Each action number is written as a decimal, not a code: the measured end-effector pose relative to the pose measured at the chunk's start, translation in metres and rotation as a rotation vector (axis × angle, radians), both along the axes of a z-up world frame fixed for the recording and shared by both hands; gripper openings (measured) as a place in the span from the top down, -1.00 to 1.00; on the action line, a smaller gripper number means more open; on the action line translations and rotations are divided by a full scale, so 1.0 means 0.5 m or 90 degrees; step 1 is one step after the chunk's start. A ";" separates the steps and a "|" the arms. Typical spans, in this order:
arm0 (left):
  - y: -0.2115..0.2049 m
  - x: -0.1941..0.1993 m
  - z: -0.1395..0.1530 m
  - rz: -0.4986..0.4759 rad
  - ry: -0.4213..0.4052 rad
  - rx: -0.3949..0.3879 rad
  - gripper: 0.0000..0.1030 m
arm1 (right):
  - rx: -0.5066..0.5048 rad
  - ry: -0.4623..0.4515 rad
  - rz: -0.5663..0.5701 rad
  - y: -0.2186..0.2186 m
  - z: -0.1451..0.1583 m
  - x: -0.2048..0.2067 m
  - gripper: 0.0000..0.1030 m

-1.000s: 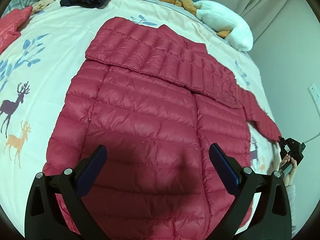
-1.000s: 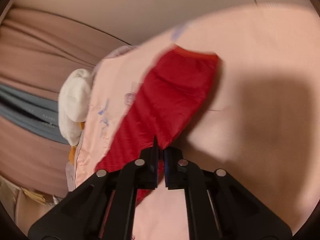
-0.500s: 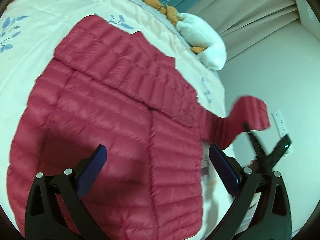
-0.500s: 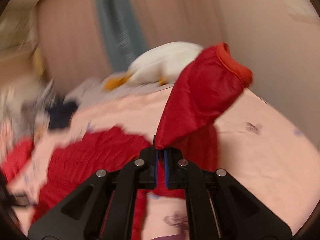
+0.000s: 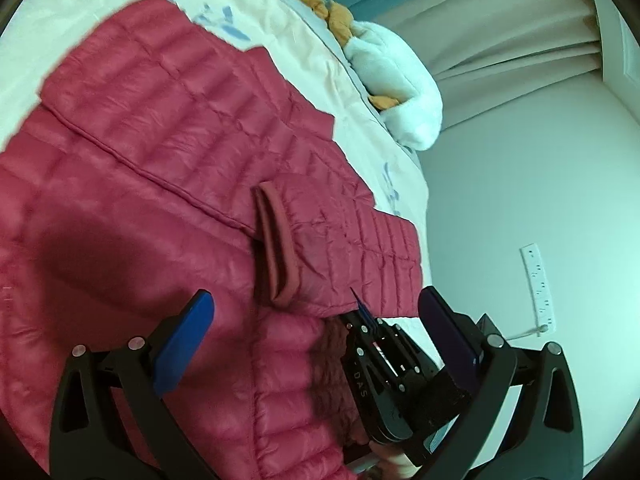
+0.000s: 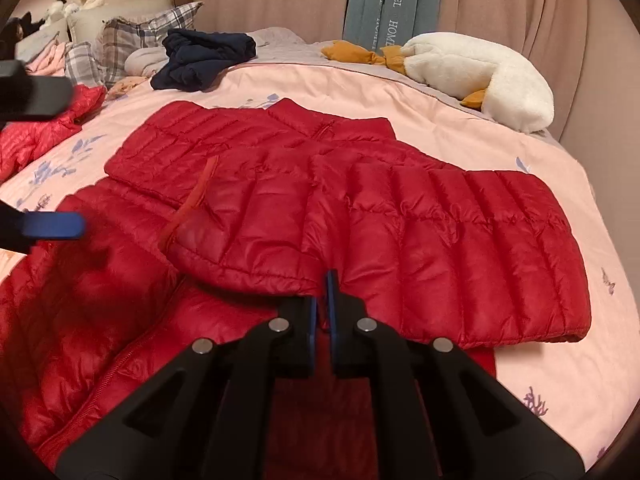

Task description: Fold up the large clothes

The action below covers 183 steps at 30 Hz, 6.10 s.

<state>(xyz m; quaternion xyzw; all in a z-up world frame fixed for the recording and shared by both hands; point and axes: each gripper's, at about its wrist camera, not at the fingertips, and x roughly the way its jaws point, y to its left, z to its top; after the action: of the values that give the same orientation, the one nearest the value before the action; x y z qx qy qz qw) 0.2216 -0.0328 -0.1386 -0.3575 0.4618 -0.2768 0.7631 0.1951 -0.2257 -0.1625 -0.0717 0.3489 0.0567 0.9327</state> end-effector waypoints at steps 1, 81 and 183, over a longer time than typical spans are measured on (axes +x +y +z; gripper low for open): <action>-0.006 0.008 -0.008 -0.006 0.011 -0.017 -0.97 | 0.019 0.002 -0.005 -0.009 0.002 -0.001 0.91; 0.075 0.163 0.019 0.101 -0.091 0.259 0.75 | 0.098 0.045 -0.220 -0.212 -0.013 0.075 0.90; 0.036 0.187 -0.057 0.082 -0.064 0.425 0.70 | 0.085 0.122 -0.193 -0.195 -0.060 0.113 0.86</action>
<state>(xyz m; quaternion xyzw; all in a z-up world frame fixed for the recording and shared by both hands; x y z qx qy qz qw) 0.3153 -0.0147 -0.1672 -0.1022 0.4653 -0.0789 0.8757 0.2514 -0.3234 -0.1925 0.0494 0.4386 -0.0551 0.8956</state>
